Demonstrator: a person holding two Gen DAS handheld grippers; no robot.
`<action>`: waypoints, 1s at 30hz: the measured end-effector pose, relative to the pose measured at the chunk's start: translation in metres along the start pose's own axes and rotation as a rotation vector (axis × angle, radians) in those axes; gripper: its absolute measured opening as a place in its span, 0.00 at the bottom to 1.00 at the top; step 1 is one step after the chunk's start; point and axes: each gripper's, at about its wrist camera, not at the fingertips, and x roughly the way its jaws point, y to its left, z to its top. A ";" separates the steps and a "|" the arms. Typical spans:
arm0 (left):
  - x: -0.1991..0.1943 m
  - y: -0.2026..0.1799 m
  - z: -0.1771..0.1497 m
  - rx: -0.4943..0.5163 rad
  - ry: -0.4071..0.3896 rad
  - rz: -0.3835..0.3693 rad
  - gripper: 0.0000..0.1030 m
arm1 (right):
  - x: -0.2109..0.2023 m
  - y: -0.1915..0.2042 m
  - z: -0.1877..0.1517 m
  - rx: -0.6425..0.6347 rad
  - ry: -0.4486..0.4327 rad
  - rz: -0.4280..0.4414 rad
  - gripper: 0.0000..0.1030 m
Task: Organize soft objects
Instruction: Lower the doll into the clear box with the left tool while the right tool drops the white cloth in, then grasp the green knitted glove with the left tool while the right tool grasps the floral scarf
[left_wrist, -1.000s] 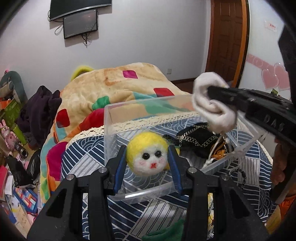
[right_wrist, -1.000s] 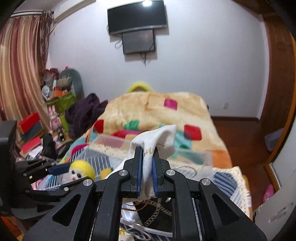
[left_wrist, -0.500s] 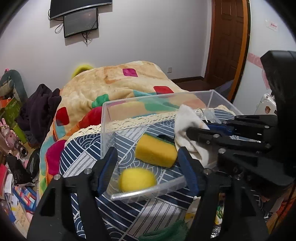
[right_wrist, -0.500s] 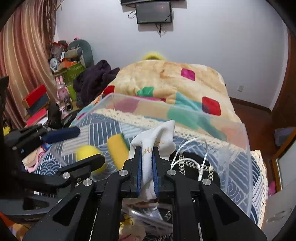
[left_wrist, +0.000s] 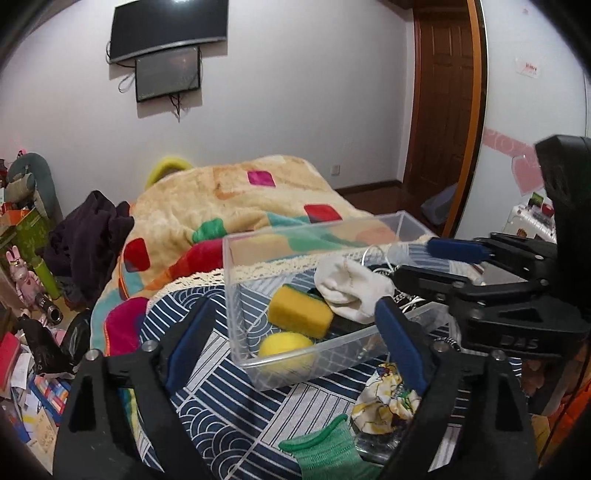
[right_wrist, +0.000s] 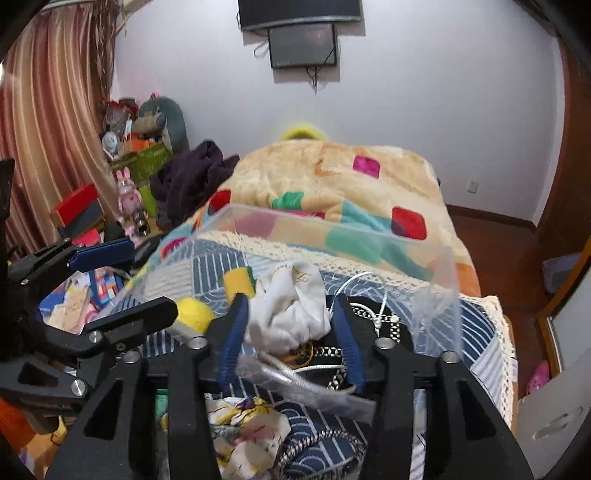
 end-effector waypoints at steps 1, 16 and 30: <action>-0.004 0.001 0.000 -0.003 -0.004 -0.001 0.90 | -0.005 0.001 0.000 0.003 -0.018 -0.004 0.60; -0.018 0.003 -0.052 -0.006 0.098 0.013 0.98 | -0.030 0.018 -0.032 0.024 -0.068 0.026 0.81; 0.000 -0.006 -0.112 -0.059 0.187 0.034 0.98 | 0.003 0.028 -0.073 0.080 0.059 0.057 0.81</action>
